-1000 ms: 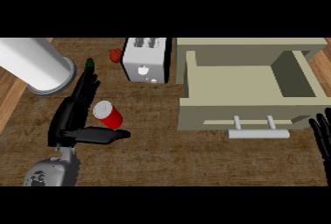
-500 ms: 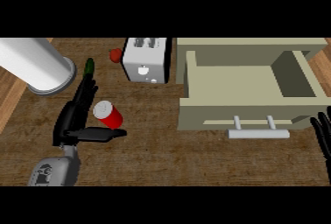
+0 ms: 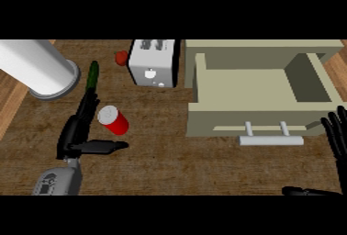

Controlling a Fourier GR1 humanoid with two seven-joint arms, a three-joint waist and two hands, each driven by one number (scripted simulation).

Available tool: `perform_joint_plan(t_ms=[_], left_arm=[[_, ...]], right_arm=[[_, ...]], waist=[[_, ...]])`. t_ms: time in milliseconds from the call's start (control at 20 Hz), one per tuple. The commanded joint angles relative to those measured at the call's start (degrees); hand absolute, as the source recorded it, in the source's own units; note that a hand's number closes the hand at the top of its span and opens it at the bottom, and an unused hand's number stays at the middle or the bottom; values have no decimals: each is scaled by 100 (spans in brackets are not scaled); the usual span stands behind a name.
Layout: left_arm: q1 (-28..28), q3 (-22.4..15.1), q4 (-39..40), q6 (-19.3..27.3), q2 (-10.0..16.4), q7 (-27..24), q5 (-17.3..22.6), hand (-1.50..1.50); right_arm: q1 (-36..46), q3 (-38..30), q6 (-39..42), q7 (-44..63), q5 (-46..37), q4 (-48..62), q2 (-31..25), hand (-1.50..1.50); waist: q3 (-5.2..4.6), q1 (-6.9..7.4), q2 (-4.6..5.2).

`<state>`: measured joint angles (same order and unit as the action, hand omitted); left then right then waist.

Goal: Pick up the can, place it into the drawer and close the drawer

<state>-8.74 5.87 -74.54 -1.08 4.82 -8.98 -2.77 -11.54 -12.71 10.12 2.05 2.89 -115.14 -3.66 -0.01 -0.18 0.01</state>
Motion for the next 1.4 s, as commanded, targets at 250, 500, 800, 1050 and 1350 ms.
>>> perform_joint_plan(t_ms=[250,500,800,1050,1350], left_arm=[[387,153,475,-281,232,-640,70,-150],[-297,400,1280,-384,419,-748,222,-150],[-584,440,2457,-182,303,-1501,73,-150],[-1292,752,3579,-241,477,-1766,213,-150],[-632,388,2665,-128,270,-1644,191,-150]], right_arm=[[-9,233,-192,87,-272,-196,248,-150],[-90,10,-36,120,-78,-328,141,-150],[-433,117,173,-195,-127,-331,285,-150],[-334,-130,216,-70,46,-252,97,-150],[85,-302,159,100,125,-67,-6,-150]], waist=[[0,11,-3],[0,-6,-2],[-1,-21,1],[-3,-56,14],[1,-1,-1]])
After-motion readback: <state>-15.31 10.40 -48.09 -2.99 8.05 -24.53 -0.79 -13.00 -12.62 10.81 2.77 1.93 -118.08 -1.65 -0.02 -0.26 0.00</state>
